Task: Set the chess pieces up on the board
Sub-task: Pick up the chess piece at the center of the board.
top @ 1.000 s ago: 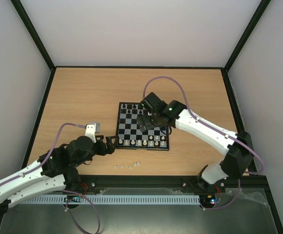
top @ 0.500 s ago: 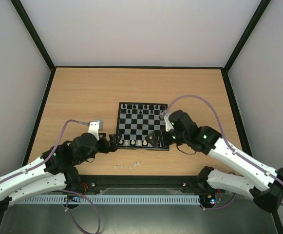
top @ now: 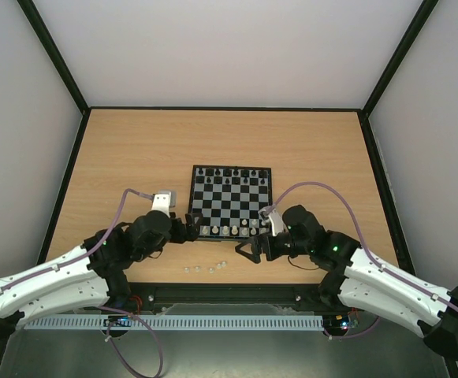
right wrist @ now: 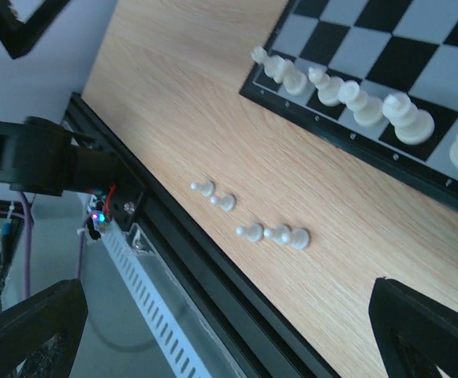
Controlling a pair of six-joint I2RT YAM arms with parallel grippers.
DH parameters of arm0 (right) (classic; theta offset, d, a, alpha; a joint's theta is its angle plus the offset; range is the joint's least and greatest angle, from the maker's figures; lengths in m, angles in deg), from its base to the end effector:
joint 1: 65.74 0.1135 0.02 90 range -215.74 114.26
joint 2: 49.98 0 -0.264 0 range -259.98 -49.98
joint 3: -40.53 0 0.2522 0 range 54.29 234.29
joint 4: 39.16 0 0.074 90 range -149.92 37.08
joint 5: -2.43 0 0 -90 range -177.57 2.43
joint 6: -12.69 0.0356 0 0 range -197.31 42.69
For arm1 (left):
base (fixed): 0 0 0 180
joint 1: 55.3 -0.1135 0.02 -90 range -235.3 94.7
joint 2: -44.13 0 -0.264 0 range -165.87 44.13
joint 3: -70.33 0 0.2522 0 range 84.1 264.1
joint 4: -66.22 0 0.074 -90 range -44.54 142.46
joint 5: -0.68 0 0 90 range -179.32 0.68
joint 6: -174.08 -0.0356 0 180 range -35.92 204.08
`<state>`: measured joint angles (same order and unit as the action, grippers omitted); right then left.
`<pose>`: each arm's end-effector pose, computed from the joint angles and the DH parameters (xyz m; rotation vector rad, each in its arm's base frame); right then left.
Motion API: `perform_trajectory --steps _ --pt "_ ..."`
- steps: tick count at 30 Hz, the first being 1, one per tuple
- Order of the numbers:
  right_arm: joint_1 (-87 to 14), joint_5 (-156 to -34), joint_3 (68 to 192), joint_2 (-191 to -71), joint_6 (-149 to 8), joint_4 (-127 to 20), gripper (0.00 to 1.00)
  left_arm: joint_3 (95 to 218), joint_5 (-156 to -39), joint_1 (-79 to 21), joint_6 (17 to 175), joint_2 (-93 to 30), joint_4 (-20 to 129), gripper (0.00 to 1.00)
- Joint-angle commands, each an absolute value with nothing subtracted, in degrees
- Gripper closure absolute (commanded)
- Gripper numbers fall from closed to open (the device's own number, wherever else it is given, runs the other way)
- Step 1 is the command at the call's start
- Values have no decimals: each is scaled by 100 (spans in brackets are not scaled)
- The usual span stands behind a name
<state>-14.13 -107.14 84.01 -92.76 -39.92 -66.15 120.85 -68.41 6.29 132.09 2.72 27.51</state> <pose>0.0992 0.1444 0.2483 -0.5191 2.2087 1.2600 0.0893 -0.1384 0.2751 0.0248 2.1491 -0.7890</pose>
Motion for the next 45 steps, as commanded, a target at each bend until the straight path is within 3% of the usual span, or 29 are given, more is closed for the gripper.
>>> perform_trajectory --steps 1,17,34,45 --pt "-1371 -10665 8138 -9044 -3987 -5939 1 12334 -6462 597 13180 147 2920 1" --pt "-1370 -10427 8386 -9544 -4313 -5982 1 12441 -6684 296 12876 -474 3428 1" --pt "-1362 -10463 8480 -9487 -3997 -6692 1 12017 -7091 218 12717 104 3322 1" --pt "-1294 -10178 9174 -10384 -4416 -7033 1 11887 -7286 218 12874 569 2990 1"
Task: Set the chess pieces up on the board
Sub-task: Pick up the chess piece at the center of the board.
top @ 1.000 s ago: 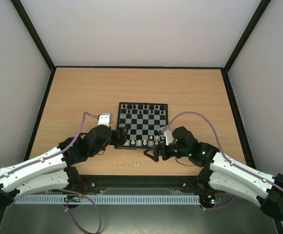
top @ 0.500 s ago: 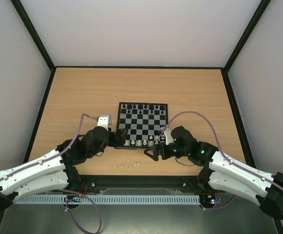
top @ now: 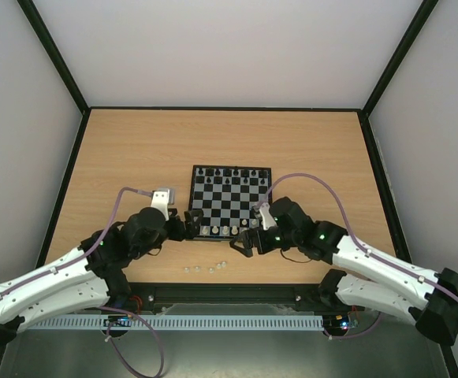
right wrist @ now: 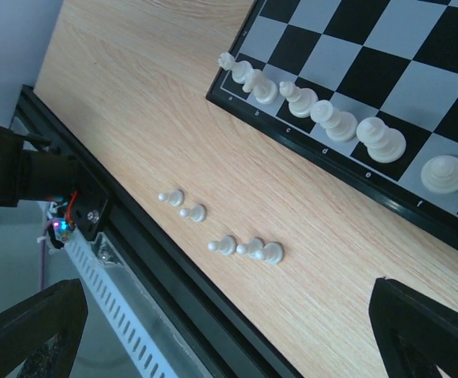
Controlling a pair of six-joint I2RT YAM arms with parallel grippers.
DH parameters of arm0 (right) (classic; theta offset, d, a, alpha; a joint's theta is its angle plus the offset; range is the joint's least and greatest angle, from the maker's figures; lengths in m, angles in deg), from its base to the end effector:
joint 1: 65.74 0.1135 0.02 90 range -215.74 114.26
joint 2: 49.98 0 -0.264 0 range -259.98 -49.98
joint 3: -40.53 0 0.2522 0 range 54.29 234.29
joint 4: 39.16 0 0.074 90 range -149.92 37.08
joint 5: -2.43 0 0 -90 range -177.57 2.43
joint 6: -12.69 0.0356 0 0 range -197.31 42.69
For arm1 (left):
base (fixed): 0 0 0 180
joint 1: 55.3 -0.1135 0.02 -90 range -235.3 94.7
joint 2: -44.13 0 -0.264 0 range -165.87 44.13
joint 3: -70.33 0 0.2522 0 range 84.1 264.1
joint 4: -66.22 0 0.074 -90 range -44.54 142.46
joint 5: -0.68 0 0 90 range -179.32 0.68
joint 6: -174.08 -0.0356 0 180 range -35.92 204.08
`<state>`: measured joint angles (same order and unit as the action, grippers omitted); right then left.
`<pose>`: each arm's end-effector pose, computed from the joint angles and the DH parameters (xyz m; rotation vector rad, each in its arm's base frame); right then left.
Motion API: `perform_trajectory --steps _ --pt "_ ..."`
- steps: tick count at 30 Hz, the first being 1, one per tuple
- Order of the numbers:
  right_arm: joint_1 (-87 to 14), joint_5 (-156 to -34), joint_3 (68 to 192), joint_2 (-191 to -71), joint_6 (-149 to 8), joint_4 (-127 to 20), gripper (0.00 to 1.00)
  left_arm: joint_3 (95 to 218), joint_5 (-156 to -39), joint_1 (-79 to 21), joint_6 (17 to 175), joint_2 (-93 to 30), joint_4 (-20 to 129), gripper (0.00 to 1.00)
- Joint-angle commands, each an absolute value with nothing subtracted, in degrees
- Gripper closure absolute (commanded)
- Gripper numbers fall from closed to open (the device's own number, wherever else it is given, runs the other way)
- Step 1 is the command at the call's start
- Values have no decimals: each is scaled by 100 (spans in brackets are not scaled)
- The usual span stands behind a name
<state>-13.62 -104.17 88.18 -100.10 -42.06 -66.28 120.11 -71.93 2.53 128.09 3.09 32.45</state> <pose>0.1128 0.1615 0.2518 -0.5306 2.2466 1.1675 0.0984 -0.1365 0.2795 0.0491 2.0862 -0.8263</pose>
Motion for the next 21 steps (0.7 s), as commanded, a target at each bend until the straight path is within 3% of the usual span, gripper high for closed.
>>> perform_trajectory --steps 1,5,8,11,17,21 --pt "-1269 -10062 9278 -10536 -4464 -7113 1 11861 -7291 218 12895 647 2949 1" --pt "-885 -9386 9720 -11304 -4610 -7518 0 11770 -7339 218 12949 874 2814 1" --pt "-325 -8719 10027 -11897 -4551 -7794 6 11720 -7382 218 12993 1019 2794 1" --pt "141 -8168 10259 -12496 -4475 -8056 16 11655 -7410 218 13022 1147 2802 1" --pt "588 -7689 10558 -13381 -4336 -8298 45 11616 -7406 218 13014 1233 2724 1" --pt "623 -7553 10728 -13665 -4266 -8316 50 11603 -7420 218 13014 1250 2698 1"
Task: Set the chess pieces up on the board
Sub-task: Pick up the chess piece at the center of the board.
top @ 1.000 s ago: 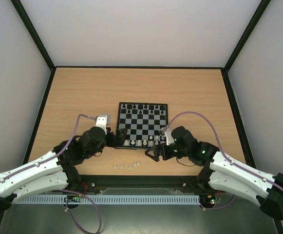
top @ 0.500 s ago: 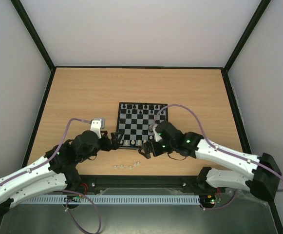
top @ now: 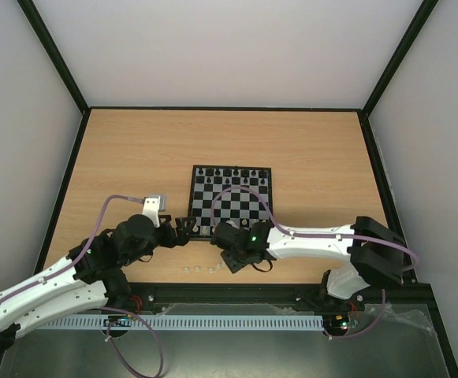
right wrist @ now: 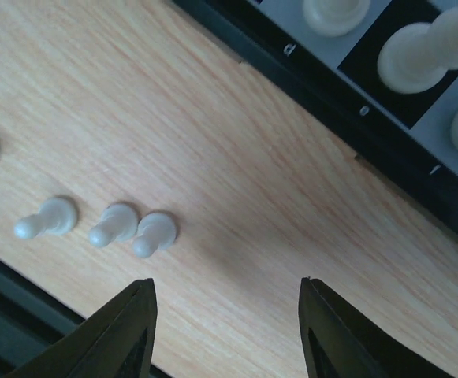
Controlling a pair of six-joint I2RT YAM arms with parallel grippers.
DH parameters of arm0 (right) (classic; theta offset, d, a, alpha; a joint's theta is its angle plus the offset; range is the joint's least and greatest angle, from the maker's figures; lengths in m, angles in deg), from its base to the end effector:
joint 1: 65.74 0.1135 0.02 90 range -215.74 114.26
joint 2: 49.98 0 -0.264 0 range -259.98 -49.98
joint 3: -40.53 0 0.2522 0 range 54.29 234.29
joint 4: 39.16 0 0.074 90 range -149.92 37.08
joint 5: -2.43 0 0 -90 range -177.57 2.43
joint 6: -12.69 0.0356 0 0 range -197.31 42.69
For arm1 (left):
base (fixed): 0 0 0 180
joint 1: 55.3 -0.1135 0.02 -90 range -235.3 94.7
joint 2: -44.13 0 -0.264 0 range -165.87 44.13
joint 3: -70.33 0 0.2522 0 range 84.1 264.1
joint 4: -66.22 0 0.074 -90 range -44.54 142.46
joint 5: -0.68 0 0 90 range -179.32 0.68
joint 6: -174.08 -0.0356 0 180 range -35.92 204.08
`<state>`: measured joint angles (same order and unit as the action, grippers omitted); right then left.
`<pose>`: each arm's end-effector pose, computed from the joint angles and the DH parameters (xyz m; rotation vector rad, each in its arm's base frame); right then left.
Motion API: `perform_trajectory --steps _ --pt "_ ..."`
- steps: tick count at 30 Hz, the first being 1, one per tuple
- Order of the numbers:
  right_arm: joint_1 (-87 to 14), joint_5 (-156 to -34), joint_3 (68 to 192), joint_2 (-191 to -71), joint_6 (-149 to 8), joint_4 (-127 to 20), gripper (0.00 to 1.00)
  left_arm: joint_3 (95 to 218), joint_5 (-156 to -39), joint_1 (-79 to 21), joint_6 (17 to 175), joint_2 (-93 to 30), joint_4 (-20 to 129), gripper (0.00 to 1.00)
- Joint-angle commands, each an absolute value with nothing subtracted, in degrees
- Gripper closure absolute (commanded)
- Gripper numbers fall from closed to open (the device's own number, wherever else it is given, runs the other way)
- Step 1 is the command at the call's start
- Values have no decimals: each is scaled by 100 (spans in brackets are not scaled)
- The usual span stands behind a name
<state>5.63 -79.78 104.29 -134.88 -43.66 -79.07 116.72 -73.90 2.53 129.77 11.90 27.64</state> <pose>0.0955 0.2682 0.1899 -0.8262 2.5653 0.4403 0.0825 -0.1133 0.2712 0.0397 2.0949 -0.8812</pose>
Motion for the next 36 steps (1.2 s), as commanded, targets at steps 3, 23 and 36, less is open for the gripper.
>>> perform_trajectory --steps 3,23,36 --pt "633 -7465 10833 -13794 -4242 -8325 51 11586 -7404 218 13014 1282 2680 1" --pt "830 -7667 11005 -14154 -4162 -8165 58 11531 -7400 218 12989 1277 2730 1" --pt "869 -7751 11064 -14307 -4153 -8014 59 11521 -7394 217 12979 1304 2732 1"
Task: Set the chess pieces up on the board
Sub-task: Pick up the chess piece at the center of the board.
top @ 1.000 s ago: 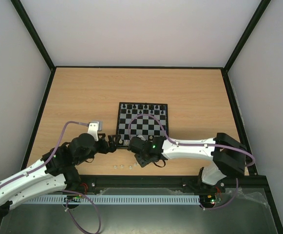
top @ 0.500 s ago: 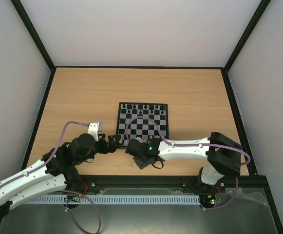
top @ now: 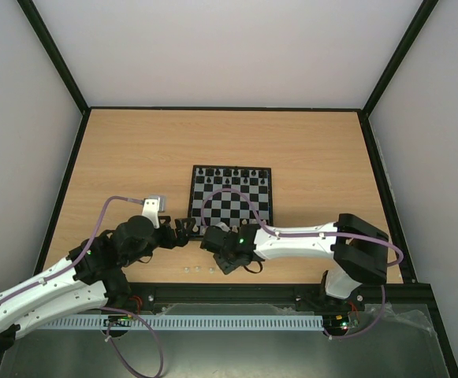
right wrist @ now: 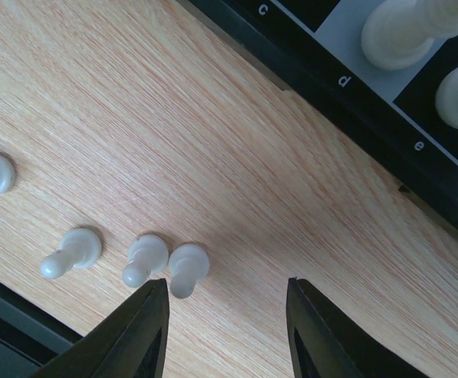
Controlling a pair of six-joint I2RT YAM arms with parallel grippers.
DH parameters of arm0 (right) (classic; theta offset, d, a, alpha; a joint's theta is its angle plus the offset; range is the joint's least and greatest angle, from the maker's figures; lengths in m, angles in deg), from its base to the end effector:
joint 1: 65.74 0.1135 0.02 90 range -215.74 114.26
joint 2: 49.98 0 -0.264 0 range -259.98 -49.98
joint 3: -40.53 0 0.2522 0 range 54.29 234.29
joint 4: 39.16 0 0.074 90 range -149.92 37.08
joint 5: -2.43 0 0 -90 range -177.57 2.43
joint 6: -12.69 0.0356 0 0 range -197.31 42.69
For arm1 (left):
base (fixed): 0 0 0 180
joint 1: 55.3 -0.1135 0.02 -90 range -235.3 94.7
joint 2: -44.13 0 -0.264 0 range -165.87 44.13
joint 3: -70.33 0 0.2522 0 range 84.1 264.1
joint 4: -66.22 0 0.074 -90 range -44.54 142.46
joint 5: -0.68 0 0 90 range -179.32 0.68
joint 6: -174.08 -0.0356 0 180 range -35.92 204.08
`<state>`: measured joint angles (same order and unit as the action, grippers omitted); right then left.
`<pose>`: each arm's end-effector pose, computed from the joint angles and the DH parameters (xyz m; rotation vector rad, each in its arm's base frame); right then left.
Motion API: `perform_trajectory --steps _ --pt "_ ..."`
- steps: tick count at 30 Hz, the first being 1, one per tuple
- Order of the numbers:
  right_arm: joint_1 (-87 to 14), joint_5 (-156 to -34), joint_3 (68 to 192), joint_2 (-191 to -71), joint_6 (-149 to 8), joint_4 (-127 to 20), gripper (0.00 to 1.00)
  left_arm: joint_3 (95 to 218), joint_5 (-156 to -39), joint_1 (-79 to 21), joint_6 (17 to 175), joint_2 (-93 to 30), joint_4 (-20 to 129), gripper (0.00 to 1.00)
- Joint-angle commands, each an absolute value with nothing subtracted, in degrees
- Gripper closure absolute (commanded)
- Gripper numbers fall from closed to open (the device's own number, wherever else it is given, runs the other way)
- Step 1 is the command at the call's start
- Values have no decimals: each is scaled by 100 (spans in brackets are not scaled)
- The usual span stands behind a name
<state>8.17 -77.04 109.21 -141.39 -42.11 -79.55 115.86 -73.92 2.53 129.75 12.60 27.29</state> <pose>0.0917 0.2945 0.1827 -0.8379 2.5645 0.3810 0.0814 -0.1117 0.2669 0.0422 2.1027 -0.8743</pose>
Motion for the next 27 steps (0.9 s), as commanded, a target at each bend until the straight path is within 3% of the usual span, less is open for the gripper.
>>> perform_trajectory --steps 1,27 --pt "870 -7762 11063 -14348 -4151 -7992 59 11514 -7394 218 12978 1302 2736 1" --pt "868 -7470 11132 -14624 -4127 -8152 75 11507 -7402 218 12970 1304 2747 1"
